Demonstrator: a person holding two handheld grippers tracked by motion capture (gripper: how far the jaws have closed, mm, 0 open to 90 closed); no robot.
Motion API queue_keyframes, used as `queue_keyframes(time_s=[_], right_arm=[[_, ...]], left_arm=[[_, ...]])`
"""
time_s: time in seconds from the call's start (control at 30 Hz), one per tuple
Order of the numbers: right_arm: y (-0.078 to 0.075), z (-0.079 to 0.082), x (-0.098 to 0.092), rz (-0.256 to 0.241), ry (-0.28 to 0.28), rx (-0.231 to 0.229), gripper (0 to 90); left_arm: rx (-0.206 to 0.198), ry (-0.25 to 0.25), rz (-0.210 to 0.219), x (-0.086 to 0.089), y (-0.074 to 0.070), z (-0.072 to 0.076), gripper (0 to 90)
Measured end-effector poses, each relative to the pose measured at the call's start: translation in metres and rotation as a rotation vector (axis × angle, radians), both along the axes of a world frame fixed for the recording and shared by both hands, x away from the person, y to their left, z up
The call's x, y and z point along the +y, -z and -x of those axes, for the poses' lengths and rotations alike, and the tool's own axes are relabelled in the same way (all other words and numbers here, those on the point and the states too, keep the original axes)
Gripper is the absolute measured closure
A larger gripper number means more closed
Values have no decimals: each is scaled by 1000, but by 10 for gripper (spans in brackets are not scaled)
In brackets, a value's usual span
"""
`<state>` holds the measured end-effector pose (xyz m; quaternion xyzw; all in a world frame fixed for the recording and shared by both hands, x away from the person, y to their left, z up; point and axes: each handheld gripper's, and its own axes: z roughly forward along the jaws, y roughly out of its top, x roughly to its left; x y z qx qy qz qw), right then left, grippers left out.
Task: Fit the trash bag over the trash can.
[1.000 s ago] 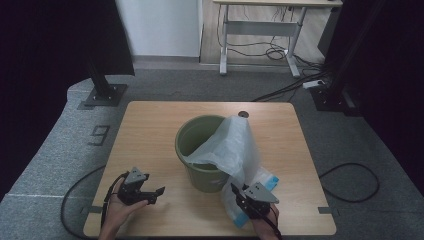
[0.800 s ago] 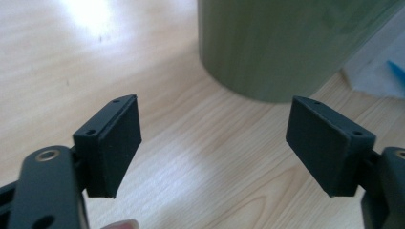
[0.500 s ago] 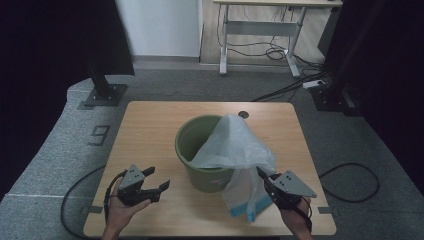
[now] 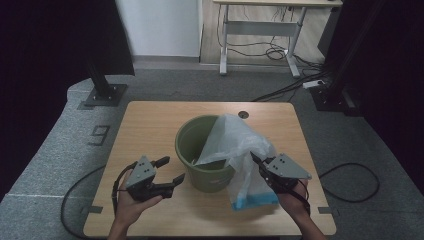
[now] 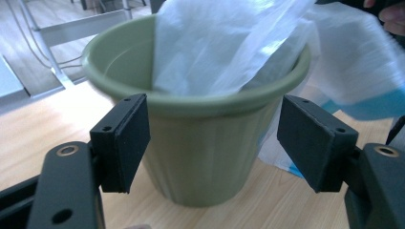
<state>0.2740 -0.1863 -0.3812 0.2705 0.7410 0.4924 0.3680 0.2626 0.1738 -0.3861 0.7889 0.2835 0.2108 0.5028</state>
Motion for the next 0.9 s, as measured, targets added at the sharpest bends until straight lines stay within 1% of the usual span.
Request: queue_keyframes(time_s=[0.17,0.3,0.37,0.43,0.47,0.53,0.63,0.67,0.77,0.8,0.9], right_arm=[[-3,-1,4,-7,-8,-4,887],[-3,-2,5,-6,-14,-4,887],[-2,-3,5,-6,-16,-3,887],[-2,-4,5,-9,-21,-4,887],[-2,-4,5,-9,-24,-7,887],[-2,-3,5,-7,-29,-10,887],[-2,-3,4,-12,-25,-8,886],[-2,-3,2,-17,-23,-7,887],[-2,-3,0,-20,-19,-6,886],[-2,-3,-1,-20,-17,-5,886],[-2,-3,-2,-25,-14,-4,886]], left_arm=[[-8,49,-30,-20,-9,-8,267],[-14,63,-42,-34,-13,-14,271],[-23,62,-45,-40,-14,-17,290],[-23,55,-43,-45,-15,-20,328],[-21,49,-42,-47,-15,-22,362],[-12,41,-23,-51,-16,-25,419],[0,41,-5,-56,-15,-30,482],[7,42,-3,-56,-15,-31,529],[30,50,-1,-59,-15,-34,612],[29,51,-6,-59,-15,-34,644],[47,69,-18,-62,-14,-36,727]])
